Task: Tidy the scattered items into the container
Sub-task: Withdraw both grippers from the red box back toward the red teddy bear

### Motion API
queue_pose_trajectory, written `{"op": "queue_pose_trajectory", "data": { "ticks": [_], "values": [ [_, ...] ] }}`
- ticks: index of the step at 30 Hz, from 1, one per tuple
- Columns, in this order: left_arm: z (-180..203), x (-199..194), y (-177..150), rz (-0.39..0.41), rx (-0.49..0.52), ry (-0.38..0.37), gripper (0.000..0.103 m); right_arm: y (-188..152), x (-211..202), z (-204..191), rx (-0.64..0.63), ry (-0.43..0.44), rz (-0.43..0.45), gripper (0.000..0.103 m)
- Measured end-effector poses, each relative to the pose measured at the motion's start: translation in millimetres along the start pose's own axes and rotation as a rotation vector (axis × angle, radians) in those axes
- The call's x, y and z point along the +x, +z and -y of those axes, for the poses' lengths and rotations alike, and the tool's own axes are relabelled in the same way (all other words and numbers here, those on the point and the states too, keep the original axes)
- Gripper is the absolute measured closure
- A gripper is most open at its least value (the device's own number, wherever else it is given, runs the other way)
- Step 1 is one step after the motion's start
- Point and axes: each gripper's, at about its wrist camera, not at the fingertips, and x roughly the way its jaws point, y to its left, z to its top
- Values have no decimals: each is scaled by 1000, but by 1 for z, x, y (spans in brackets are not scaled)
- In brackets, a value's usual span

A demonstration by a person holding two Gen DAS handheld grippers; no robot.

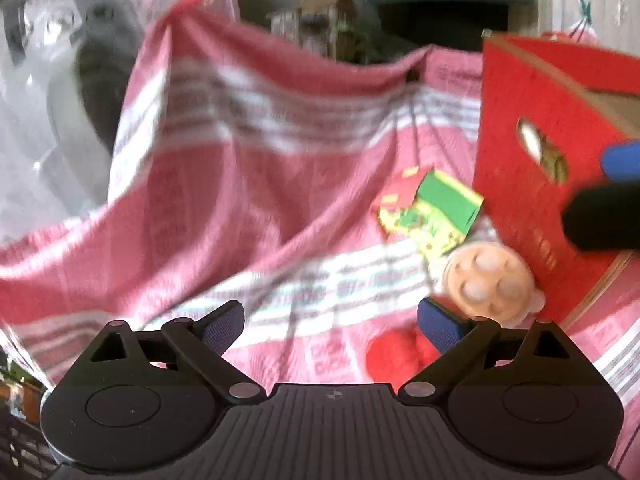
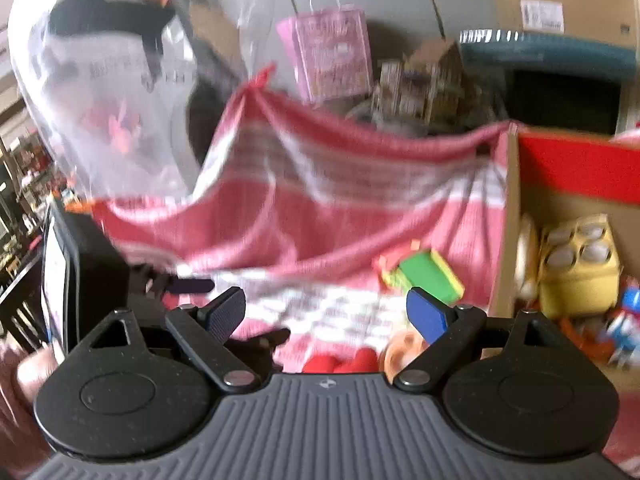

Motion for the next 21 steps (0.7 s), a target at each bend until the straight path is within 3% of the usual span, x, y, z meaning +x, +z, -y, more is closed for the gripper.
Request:
{"op": "queue_pose_trajectory", "data": {
  "ticks": [2,4,13,21],
  "values": [
    [-3,10,-7,-17,5,-2,4,-16,1,-13,-75,-48,24,13],
    [-6,22,-13,-34,9,-10,4,-30,9,-21,-117,-59,-17,13],
    [-14,69,-25,-105,-12,-56,5,-68,41,-21,-120,-80,-137,13],
    [-3,100,-11,-120,-28,-94,6,-81,70,-8,-84,-97,-214,13]
  ]
}}
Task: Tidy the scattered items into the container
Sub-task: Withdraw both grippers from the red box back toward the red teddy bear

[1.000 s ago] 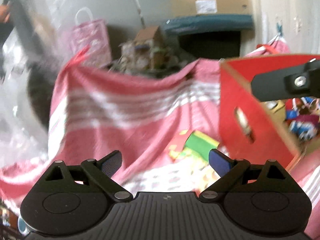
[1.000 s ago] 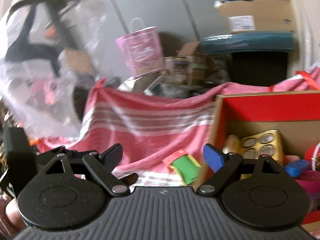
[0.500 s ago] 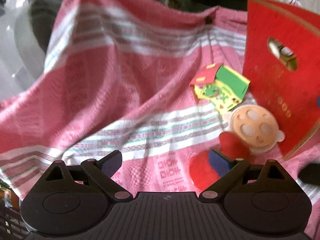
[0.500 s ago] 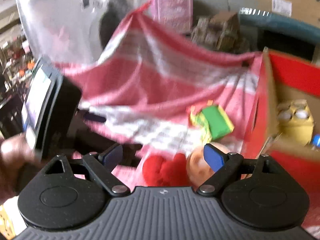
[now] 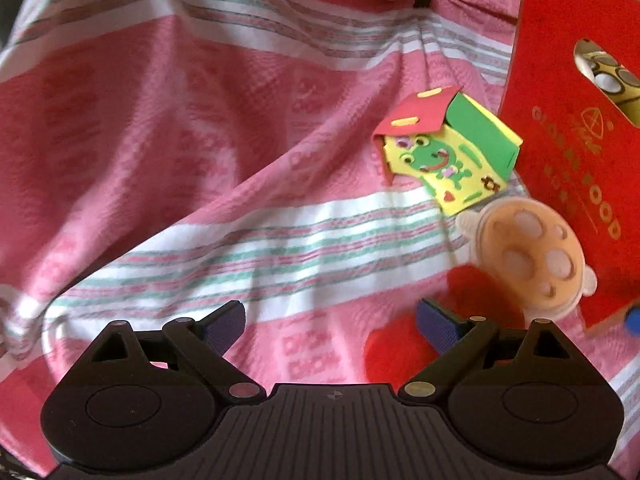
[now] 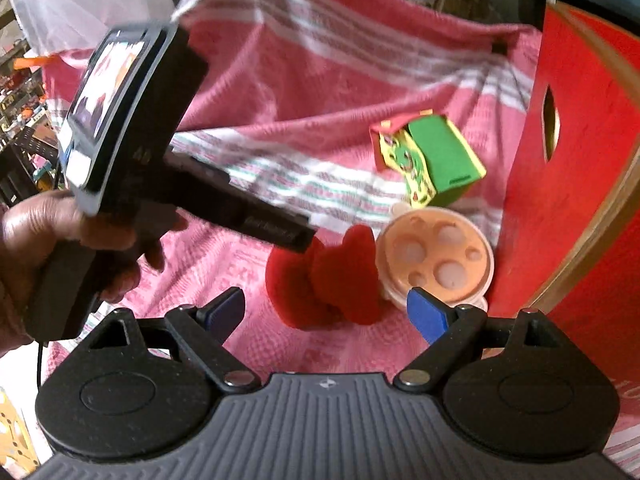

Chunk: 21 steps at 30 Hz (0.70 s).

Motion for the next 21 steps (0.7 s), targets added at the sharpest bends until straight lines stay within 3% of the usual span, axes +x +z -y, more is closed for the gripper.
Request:
{"op": "queue_pose_trajectory", "data": {
  "ticks": [7,21],
  "values": [
    [9,15,-9,-22,56,-1,12,-1,13,2,-12,0,-40,13],
    [-2,-7,-29,-22,22,-6,11,-2,29,-7,-24,33,-79,13]
  ]
}}
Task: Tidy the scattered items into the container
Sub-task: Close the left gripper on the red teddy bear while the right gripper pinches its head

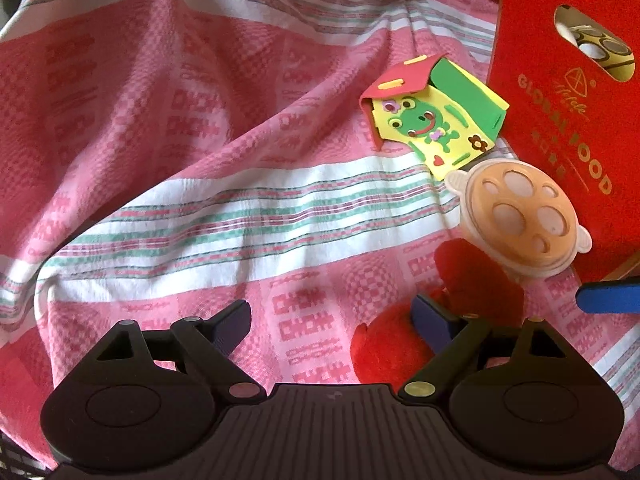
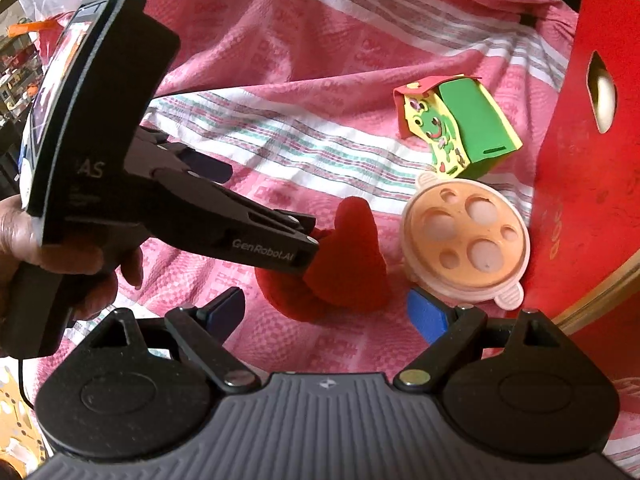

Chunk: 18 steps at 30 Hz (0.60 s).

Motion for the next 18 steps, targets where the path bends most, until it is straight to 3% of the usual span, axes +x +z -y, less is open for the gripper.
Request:
{"op": "queue_pose_trajectory", "data": {
  "ticks": [5,8,11,14,18],
  "values": [
    [-2,-4,-5,3,-4,1,11,-2,-2,0,4,-1,10,14],
    [-5,-7,-7,4,-11,-6,11,-2,-5,3,23,-29,32,24],
    [-12,-12,-11,7,-58,-33,10,-4,-9,9,83,-22,45,26],
    [-19,-13,-15,4,-86,-54,10,-4,-10,0,52,-41,55,30],
    [-26,-13,-25,8,-90,-53,11,-6,-18,-1,64,14,38,30]
  ]
}}
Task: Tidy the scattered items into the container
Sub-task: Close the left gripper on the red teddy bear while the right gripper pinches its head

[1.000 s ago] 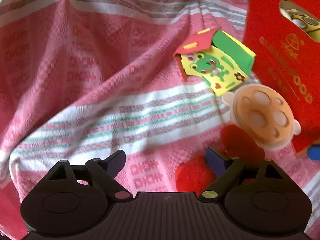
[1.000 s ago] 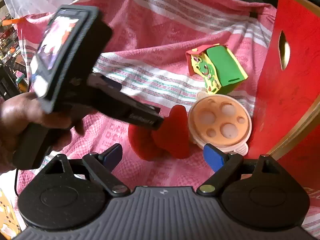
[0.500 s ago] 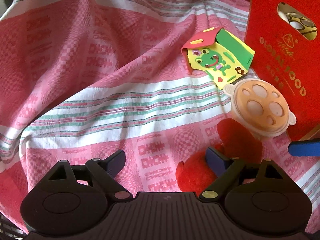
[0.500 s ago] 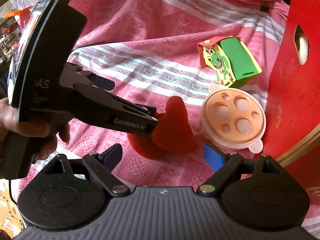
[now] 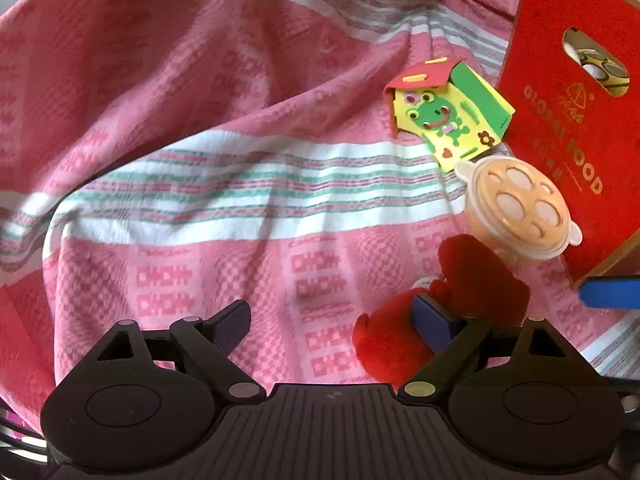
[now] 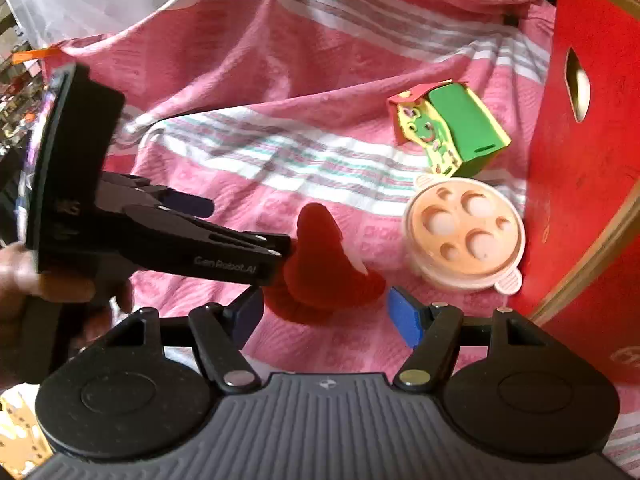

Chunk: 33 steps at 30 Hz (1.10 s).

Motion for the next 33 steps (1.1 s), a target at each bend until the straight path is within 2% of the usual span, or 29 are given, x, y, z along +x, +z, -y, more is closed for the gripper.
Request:
{"op": "queue_pose_trajectory", "data": {
  "ticks": [6,8,9,11,13,15,21,24,27,30,33],
  "values": [
    [-10,-10,-19,9,-17,-37,11,11,-17,10,67,-10,65,31],
    [-11,-13,-26,0,-33,-60,10,18,-8,9,82,-30,66,36],
    [-11,-15,-30,-3,-39,-72,10,20,-1,9,91,-39,58,42],
    [-9,-19,-39,-9,-47,-86,10,18,16,6,95,-52,14,48],
    [-7,-22,-49,-16,-42,-90,9,8,37,3,89,-67,-95,59],
    [-8,-24,-60,-30,-32,-91,8,-8,44,2,107,-32,-161,59],
    [-12,-36,-90,-45,-20,-116,11,-38,44,-7,109,20,-247,56],
    [-11,-47,-99,-35,-36,-172,11,-41,38,-14,96,31,-237,56],
    [-5,-56,-105,-16,-8,-214,11,-36,34,-14,105,36,-226,55],
    [10,-53,-104,3,44,-211,12,-32,32,-12,124,33,-212,52],
    [18,-42,-100,-7,37,-219,15,-30,32,-12,132,28,-210,51]
  ]
}}
